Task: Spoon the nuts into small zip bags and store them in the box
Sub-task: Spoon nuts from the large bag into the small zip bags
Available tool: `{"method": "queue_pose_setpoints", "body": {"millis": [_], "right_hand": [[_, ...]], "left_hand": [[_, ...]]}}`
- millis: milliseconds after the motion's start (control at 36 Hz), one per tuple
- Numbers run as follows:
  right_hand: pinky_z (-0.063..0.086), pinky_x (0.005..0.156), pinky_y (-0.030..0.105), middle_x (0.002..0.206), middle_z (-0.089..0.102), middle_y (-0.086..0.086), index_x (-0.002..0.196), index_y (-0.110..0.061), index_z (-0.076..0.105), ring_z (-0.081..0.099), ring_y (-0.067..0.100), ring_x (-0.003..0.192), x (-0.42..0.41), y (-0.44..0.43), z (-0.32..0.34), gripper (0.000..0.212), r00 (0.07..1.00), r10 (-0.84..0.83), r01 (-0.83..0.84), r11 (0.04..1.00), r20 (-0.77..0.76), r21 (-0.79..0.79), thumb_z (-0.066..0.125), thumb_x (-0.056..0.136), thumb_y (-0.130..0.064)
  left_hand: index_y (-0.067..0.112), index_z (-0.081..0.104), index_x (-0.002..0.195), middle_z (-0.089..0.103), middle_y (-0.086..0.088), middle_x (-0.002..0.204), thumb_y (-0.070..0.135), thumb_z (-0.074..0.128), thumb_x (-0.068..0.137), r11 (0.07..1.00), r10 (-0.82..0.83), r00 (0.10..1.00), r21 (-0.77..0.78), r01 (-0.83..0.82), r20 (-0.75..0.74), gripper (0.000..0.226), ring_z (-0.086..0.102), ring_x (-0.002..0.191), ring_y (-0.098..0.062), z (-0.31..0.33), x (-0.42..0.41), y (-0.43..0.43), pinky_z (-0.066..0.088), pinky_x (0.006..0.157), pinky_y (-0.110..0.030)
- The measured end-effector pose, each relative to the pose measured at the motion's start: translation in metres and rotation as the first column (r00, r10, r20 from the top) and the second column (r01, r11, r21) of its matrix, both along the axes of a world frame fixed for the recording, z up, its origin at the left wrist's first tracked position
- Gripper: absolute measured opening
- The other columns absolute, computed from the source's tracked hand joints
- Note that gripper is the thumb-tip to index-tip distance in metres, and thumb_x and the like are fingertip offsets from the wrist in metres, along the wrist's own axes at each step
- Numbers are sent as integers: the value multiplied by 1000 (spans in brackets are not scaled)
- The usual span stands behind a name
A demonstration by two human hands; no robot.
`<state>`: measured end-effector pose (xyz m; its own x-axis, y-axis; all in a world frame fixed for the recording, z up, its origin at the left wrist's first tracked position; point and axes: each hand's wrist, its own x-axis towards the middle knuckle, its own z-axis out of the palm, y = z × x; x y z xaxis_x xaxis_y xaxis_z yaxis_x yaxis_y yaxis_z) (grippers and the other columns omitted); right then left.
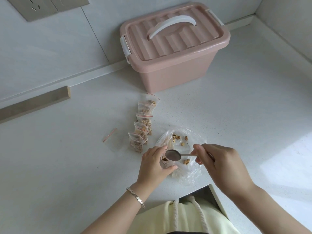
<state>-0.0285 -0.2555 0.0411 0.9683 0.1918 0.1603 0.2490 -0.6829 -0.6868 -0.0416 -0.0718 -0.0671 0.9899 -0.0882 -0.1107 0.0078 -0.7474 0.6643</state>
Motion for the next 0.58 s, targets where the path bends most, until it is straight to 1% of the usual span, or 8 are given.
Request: {"method": "queue_pose_setpoints", "body": {"millis": [83,194,250,306,389,444,500,583], "right_hand": [[51,46,33,52,61,-7,66,-16,68,59,11,47,1,3,-1,64,999,-14,15,999,-42,28,27,92,-58],[52,57,36,54,63,-6,68,-11,66,61,8,51,6,13,-7,67,968,-32,35,999,-247,11,27,87,-62],[52,61,30,54,63,-7,69,-13,67,61,5,52,6,17,-10,56,933,-44,82,992,-357,92,34,83,-56],[52,61,24,53,63,-3,69,-17,66,61,3,51,5,19,-10,45,897,-66,156,973,-437,172,38,83,-50],[50,55,19,55,66,4,69,-14,66,62,10,50,4,18,-11,41,849,-115,288,919,-515,270,42,90,-41],[50,54,20,57,67,6,71,-11,66,63,16,53,3,17,-13,40,819,-132,361,875,-558,322,42,93,-34],[52,56,24,58,67,6,72,-9,66,64,19,54,1,15,-14,41,813,-131,373,865,-567,335,41,93,-34],[52,57,25,59,68,3,73,-12,66,64,15,55,-4,14,-13,41,833,-120,351,870,-541,347,40,90,-38]], "left_hand": [[17,54,124,57,8,115,45,78,65,1000,-4,1000,3,4,7,70,49,110,-9,0,-1,0,25,96,-18],[17,53,125,57,7,114,46,77,66,999,-34,999,11,34,-6,69,49,111,-10,-1,-2,-1,25,98,-20],[18,51,126,56,7,115,45,76,68,999,-35,999,-3,34,-27,69,47,109,-8,0,-3,-1,27,98,-19],[18,50,126,54,8,115,41,76,69,998,-8,998,-57,4,-65,66,44,107,-4,2,-3,-2,31,98,-17],[19,50,125,53,15,106,29,78,71,978,63,988,-191,-89,-139,62,48,105,-3,7,-4,-2,34,90,-4],[20,50,123,53,18,102,24,78,70,956,106,979,-252,-148,-174,60,50,105,-4,8,-5,-2,31,85,2],[22,50,122,55,18,102,22,79,70,939,129,973,-293,-182,-189,60,52,105,-4,10,-5,-3,31,84,3],[28,49,119,58,17,101,19,80,69,926,150,975,-322,-197,-166,60,53,103,-3,10,-5,-4,32,85,1]]}}
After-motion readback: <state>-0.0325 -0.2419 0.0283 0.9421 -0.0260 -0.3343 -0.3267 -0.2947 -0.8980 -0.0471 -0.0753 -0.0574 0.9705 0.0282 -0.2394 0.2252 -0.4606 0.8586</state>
